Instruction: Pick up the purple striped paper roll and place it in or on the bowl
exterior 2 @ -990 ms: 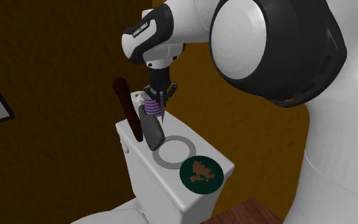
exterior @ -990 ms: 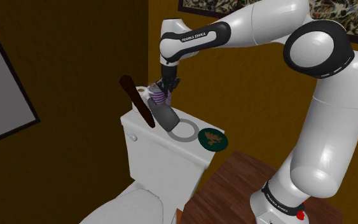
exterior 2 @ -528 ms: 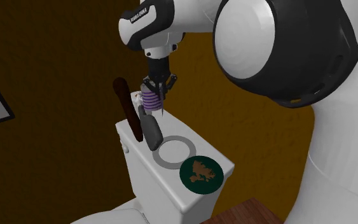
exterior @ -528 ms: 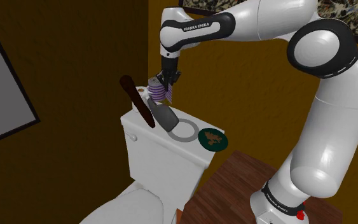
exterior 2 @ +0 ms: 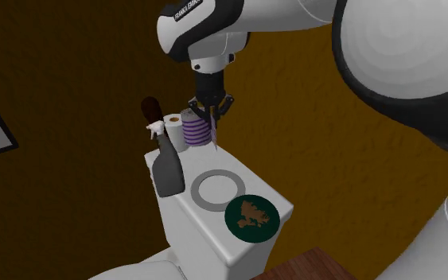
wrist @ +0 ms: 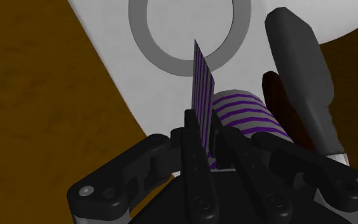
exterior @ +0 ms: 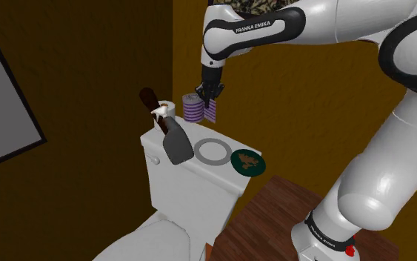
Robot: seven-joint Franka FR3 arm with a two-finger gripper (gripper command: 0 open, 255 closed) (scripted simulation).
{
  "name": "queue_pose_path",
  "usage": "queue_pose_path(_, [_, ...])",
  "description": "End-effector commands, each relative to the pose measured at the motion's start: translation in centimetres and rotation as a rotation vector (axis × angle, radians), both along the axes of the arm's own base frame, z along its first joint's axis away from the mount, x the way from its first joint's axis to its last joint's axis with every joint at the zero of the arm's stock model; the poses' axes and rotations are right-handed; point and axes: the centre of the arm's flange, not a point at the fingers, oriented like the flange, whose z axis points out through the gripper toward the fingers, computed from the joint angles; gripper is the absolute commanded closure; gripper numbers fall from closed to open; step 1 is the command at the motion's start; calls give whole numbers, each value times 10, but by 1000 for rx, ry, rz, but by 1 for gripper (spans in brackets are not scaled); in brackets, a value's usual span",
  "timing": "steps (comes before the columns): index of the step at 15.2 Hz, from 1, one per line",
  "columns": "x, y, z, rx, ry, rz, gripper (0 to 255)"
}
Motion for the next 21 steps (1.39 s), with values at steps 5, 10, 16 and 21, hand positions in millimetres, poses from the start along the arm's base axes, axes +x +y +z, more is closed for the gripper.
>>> queue_pose_path(5, [-80,-9,6,0,-1,0,255])
queue_pose_path(10, [-146,-19,11,0,-1,0,255])
queue_pose_path(16, [-224,-30,17,0,-1,0,255])
queue_pose_path(21, [-249,-34,3,0,-1,0,255])
